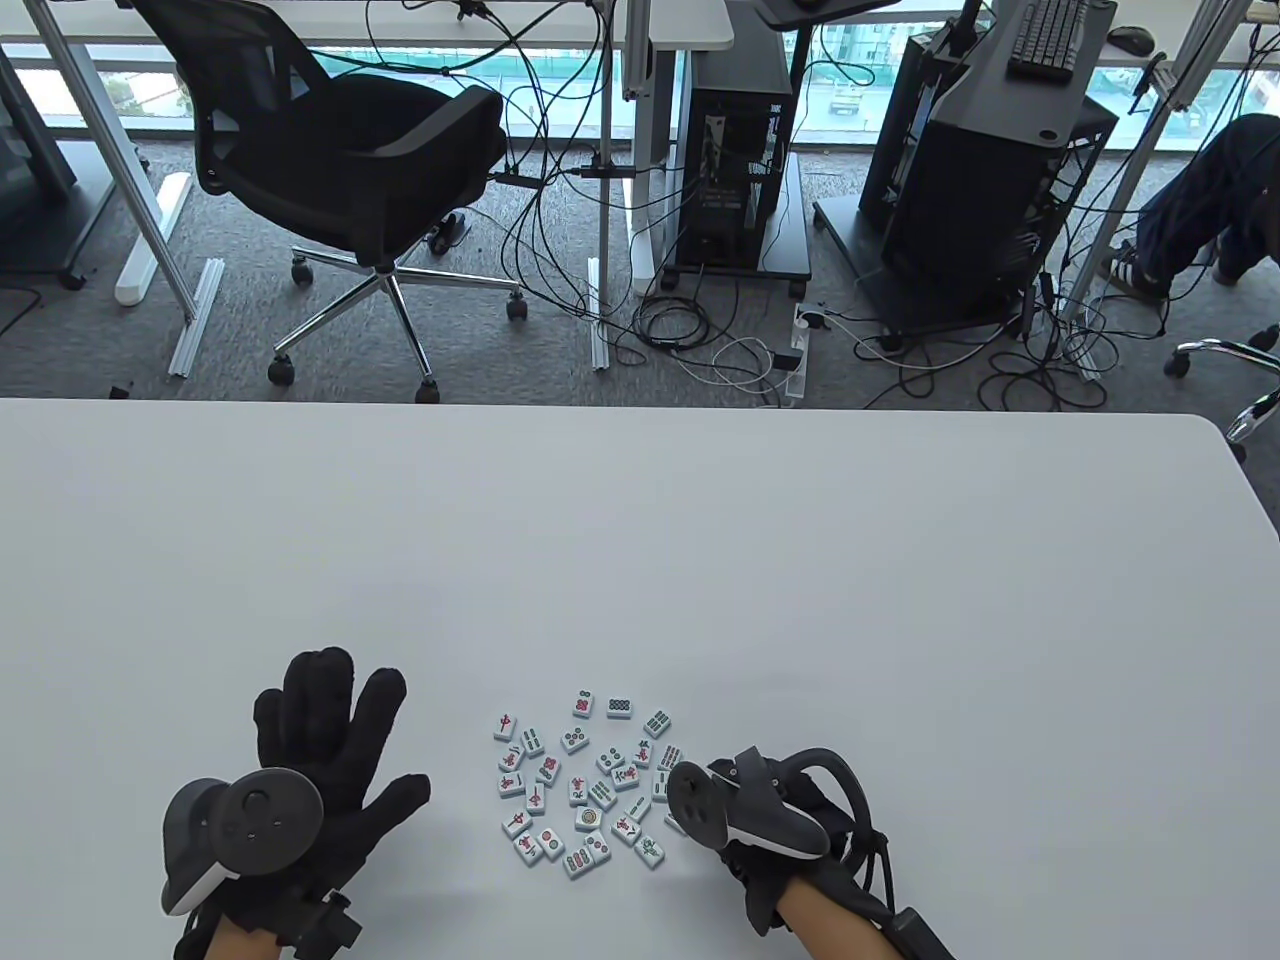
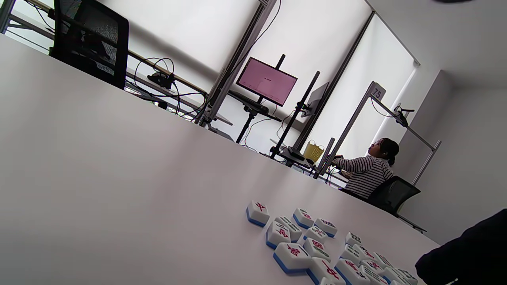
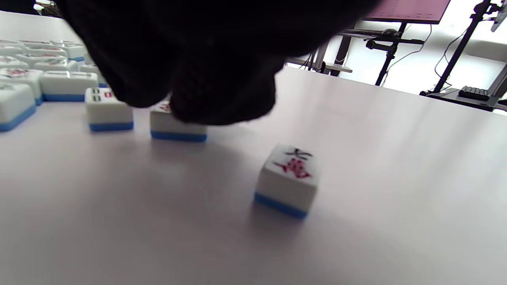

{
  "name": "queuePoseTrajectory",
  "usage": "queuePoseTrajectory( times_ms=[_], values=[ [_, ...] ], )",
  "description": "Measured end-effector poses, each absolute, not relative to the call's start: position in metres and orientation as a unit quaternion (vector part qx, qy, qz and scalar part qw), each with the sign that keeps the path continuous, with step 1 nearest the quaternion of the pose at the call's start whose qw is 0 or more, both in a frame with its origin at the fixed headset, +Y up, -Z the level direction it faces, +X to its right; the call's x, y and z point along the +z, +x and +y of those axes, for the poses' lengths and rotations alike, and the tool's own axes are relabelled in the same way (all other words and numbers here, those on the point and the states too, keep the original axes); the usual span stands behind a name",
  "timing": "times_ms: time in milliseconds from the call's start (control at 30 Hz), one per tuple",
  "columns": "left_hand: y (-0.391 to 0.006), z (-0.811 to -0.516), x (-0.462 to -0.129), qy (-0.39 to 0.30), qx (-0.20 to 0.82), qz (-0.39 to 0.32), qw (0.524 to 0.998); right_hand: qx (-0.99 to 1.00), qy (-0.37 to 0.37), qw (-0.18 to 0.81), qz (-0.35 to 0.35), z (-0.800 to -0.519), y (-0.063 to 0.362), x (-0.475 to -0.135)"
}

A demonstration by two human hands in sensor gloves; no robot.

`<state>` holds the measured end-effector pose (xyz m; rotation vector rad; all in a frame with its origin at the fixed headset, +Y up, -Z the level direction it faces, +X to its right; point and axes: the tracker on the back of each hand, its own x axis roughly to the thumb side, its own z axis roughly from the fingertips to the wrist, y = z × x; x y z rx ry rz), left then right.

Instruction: Mahjong suit sorting

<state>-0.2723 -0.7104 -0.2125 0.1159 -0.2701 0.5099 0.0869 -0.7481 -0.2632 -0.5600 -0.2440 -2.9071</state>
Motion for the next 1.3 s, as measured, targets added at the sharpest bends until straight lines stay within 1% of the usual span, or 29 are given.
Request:
queuePoseTrajectory(
  times_ms=[133, 167, 233, 400, 633, 700, 800, 900, 967, 1033, 1067, 1167, 1300],
  values=[
    [-0.273, -0.711, -0.212, 0.056, 0.250, -0.132, 0.958, -0.978, -0.154, 0.090, -0.106, -0.752, 0.082, -0.269],
    [-0.273, -0.710, -0.212, 0.056, 0.251, -0.131, 0.958, -0.977, -0.148, 0.093, -0.122, -0.754, 0.081, -0.271],
    [-0.273, -0.710, -0.212, 0.056, 0.253, -0.130, 0.957, -0.977, -0.148, 0.069, -0.140, -0.755, 0.082, -0.273],
    [-0.273, -0.710, -0.213, 0.056, 0.253, -0.131, 0.957, -0.973, -0.149, 0.059, -0.167, -0.757, 0.084, -0.278],
    [-0.273, -0.711, -0.212, 0.055, 0.252, -0.132, 0.957, -0.969, -0.172, 0.054, -0.167, -0.758, 0.083, -0.280],
    [-0.273, -0.711, -0.212, 0.056, 0.253, -0.132, 0.957, -0.967, -0.193, 0.054, -0.158, -0.759, 0.084, -0.281],
    [-0.273, -0.711, -0.212, 0.058, 0.254, -0.133, 0.956, -0.967, -0.199, 0.034, -0.155, -0.760, 0.087, -0.284],
    [-0.274, -0.710, -0.212, 0.058, 0.255, -0.133, 0.956, -0.969, -0.200, -0.010, -0.148, -0.752, 0.096, -0.289],
    [-0.274, -0.709, -0.212, 0.061, 0.259, -0.134, 0.955, -0.973, -0.191, -0.042, -0.121, -0.741, 0.105, -0.296],
    [-0.274, -0.709, -0.212, 0.062, 0.262, -0.135, 0.954, -0.977, -0.192, -0.014, -0.087, -0.731, 0.116, -0.305],
    [-0.274, -0.709, -0.212, 0.062, 0.262, -0.135, 0.954, -0.976, -0.198, -0.001, -0.086, -0.728, 0.120, -0.309],
    [-0.275, -0.709, -0.212, 0.062, 0.261, -0.135, 0.954, -0.974, -0.201, 0.032, -0.098, -0.727, 0.133, -0.318],
    [-0.275, -0.709, -0.212, 0.063, 0.264, -0.136, 0.953, -0.971, -0.193, 0.061, -0.123, -0.737, 0.142, -0.322]
  ],
)
